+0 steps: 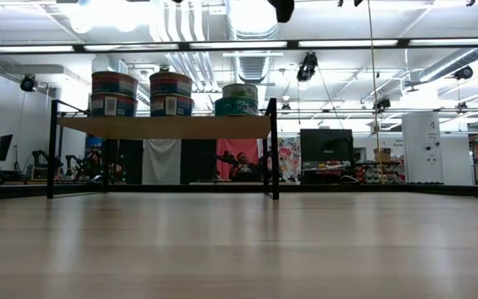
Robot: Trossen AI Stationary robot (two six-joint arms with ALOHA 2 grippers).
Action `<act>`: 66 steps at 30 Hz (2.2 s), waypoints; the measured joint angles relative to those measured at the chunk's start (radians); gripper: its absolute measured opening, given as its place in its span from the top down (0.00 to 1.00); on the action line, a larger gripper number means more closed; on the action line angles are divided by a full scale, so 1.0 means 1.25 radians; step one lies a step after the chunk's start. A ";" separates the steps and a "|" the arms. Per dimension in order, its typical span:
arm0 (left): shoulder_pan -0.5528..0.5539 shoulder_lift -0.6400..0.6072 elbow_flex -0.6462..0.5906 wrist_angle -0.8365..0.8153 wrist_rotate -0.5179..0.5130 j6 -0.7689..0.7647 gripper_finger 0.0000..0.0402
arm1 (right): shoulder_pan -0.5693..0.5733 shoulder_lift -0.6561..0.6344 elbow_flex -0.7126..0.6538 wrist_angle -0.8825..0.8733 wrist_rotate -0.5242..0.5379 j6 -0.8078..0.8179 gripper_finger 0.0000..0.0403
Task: Stack canned seafood by type on shelf
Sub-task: Stack the blue and pink tuna can on top of the blue and pink tuna can on the shelf
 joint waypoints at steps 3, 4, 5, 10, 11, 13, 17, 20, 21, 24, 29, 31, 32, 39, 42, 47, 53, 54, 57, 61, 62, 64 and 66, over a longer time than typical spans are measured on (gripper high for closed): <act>0.034 -0.021 0.000 -0.013 0.014 -0.031 0.56 | -0.011 0.000 0.000 0.003 0.009 0.022 0.16; 0.047 -0.031 0.000 -0.016 0.023 -0.037 0.56 | -0.016 0.000 0.000 0.005 0.012 0.028 0.14; 0.062 -0.040 0.000 -0.023 0.031 -0.043 0.56 | -0.021 0.000 0.000 0.005 0.014 0.039 0.13; 0.171 -0.093 0.000 -0.155 0.040 -0.099 0.56 | -0.044 -0.002 0.000 -0.002 -0.003 0.078 0.12; 0.197 -0.098 0.000 -0.198 0.053 -0.118 0.56 | -0.046 -0.002 0.000 -0.002 -0.003 0.080 0.11; 0.253 -0.102 0.000 -0.259 0.124 -0.152 0.56 | -0.049 -0.002 0.000 -0.007 -0.004 0.079 0.11; 0.368 -0.104 0.000 -0.317 0.372 -0.192 0.56 | -0.049 -0.002 0.000 -0.029 -0.003 0.064 0.11; 0.436 -0.095 0.000 -0.364 0.517 -0.188 0.56 | -0.048 -0.001 0.000 -0.055 -0.004 0.058 0.11; 0.451 -0.091 0.000 -0.388 0.538 -0.183 0.56 | -0.048 -0.001 0.000 -0.058 -0.003 0.057 0.11; 0.484 -0.080 0.000 -0.475 0.546 -0.162 0.56 | -0.049 -0.001 0.000 -0.063 -0.003 0.057 0.11; 0.494 -0.055 0.000 -0.551 0.545 -0.129 0.56 | -0.049 -0.001 0.000 -0.066 -0.003 0.055 0.11; 0.493 -0.047 0.000 -0.549 0.550 -0.117 0.56 | -0.049 -0.001 0.000 -0.066 -0.002 0.055 0.11; 0.493 -0.043 0.000 -0.549 0.550 -0.113 0.56 | -0.049 0.000 0.000 -0.066 -0.002 0.055 0.11; 0.495 -0.002 0.000 -0.552 0.549 -0.099 0.56 | -0.049 0.000 0.000 -0.068 -0.002 0.058 0.11; 0.495 0.012 0.000 -0.563 0.550 -0.079 0.56 | -0.049 0.000 0.000 -0.068 -0.002 0.063 0.11; 0.497 0.022 0.001 -0.568 0.556 -0.066 0.56 | -0.049 0.000 0.000 -0.070 -0.001 0.064 0.11; 0.499 0.022 0.001 -0.568 0.549 -0.057 0.56 | -0.049 0.000 0.000 -0.070 -0.001 0.064 0.11; 0.499 0.022 0.001 -0.568 0.549 -0.056 0.55 | -0.049 0.000 0.000 -0.070 -0.001 0.064 0.11; 0.499 0.022 0.001 -0.568 0.528 -0.052 0.47 | -0.049 0.000 0.000 -0.070 -0.001 0.064 0.11; 0.500 0.023 0.001 -0.569 0.496 -0.031 0.42 | -0.049 0.000 0.000 -0.070 0.000 0.064 0.11; 0.500 0.022 0.001 -0.568 0.495 -0.029 0.42 | -0.049 0.000 0.000 -0.070 0.000 0.064 0.11; 0.500 0.022 0.001 -0.568 0.496 -0.022 0.43 | -0.049 0.000 0.000 -0.070 0.001 0.064 0.11; 0.500 0.022 0.001 -0.568 0.496 -0.015 0.43 | -0.049 0.000 0.000 -0.071 0.001 0.064 0.11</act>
